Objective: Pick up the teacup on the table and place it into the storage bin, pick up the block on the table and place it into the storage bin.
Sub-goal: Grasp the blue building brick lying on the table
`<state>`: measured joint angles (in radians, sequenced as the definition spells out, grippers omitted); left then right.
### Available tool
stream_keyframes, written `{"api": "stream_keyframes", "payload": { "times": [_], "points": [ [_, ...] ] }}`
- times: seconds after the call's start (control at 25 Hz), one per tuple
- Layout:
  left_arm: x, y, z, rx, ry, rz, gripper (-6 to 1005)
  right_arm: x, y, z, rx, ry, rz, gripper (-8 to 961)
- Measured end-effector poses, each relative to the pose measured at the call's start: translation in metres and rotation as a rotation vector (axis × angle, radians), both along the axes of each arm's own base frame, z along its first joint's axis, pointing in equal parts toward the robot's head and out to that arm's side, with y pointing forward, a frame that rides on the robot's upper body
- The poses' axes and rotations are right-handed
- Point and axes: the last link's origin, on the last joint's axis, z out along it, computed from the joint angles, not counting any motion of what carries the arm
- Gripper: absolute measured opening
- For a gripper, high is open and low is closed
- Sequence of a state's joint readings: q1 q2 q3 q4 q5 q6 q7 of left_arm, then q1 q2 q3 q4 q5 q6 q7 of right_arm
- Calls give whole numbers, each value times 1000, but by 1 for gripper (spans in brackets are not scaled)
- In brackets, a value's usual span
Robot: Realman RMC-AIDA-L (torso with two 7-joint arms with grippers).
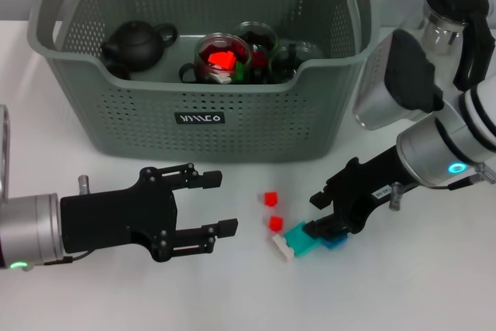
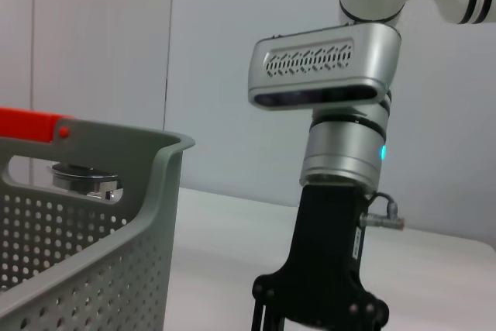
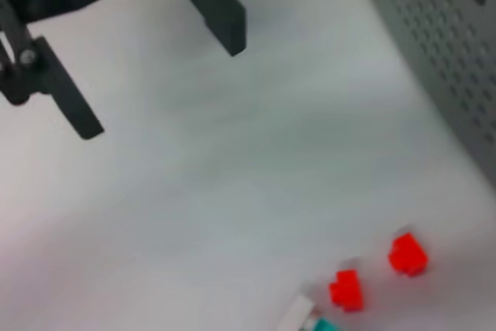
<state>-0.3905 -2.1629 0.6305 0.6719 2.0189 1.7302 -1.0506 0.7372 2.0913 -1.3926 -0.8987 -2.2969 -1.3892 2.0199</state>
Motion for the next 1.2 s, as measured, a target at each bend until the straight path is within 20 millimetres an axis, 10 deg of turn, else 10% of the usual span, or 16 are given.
{"api": "stream_keyframes", "payload": {
  "times": [1.2],
  "points": [
    [0,1,-1,2,2,5,706,10,-4,24,7,-142,-178,658]
  ]
}}
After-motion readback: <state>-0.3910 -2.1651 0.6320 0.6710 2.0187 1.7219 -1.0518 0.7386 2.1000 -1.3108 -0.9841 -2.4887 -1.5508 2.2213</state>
